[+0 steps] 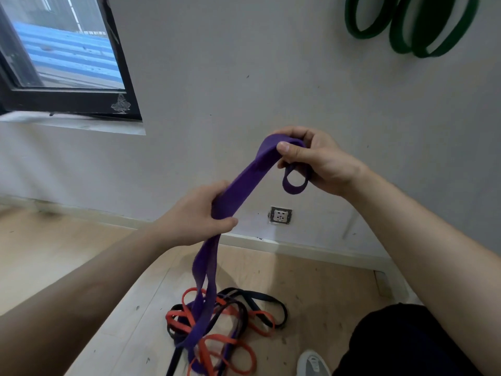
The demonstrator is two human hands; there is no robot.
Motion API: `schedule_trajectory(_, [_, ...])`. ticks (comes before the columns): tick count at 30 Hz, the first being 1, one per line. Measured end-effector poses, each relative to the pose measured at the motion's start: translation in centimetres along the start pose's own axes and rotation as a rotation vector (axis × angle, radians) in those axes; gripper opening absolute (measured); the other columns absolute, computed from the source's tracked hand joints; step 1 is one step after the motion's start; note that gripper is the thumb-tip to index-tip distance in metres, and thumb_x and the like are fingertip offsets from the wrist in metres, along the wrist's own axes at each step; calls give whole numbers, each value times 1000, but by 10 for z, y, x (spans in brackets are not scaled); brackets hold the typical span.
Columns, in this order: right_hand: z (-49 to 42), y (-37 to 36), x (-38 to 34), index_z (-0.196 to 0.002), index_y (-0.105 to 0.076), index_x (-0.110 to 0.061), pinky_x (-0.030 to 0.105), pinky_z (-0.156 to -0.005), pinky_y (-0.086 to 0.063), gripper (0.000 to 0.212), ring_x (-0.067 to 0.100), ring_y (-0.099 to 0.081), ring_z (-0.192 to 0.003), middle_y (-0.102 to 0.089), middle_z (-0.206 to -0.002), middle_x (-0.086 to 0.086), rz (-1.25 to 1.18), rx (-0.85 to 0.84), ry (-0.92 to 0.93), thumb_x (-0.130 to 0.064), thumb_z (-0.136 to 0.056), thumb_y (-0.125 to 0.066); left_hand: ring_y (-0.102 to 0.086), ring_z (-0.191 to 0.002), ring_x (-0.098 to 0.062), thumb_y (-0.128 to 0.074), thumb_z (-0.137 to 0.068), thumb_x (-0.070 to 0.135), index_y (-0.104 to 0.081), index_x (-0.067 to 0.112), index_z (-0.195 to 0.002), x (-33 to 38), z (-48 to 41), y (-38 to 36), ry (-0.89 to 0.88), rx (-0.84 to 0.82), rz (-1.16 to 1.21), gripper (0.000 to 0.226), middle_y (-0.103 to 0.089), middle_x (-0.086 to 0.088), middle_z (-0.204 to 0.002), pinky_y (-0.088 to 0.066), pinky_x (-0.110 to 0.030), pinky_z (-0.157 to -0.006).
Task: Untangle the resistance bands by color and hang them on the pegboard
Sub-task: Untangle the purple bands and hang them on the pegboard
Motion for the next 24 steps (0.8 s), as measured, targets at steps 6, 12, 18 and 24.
schedule_trajectory(6, [6,27,12,-110,-68,-12,33,-86,-51,21,5,-63,-75,-71,-84,-8,73,59,-58,-15,-89,-69,-67,-77,-28,-75,-89,22,-67,20,-105,-10,2,14,28,34,164,19,-68,-9,-85,-59,-51,-77])
schedule_trajectory(12, [21,35,48,-116,-63,-6,26,-81,-52,31,15,-67,-80,-70,-83,0,315,-147,-303,-9,-87,-73,-58,-75,-8,-73,-91,7,-69,22,-120,2,6,30,-46,180,369,34,-67,8,-84,-49,-19,-71])
schedule_trajectory(18, [23,0,59,-116,-65,-13,42,-95,-56,47,29,-72,-98,-74,-97,13,552,-367,-411,-23,-75,-87,-65,-91,-24,-72,-91,5,-66,19,-125,16,4,26,-66,102,310,37,-71,-6,-101,-51,-27,-80])
schedule_trajectory(24, [15,12,49,-95,-64,-4,51,-88,-55,8,22,-63,-64,-62,-66,8,300,-91,-319,-7,-91,-70,-67,-79,-12,-77,-83,22,-68,17,-112,11,11,42,13,87,358,31,-74,-1,-90,-54,-22,-72])
Point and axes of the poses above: each hand's wrist, its own z-axis away from the middle knuckle, its own y-axis out of the back of the hand, x = y × z, the point moved 5 cm from there along -z, towards the middle knuckle
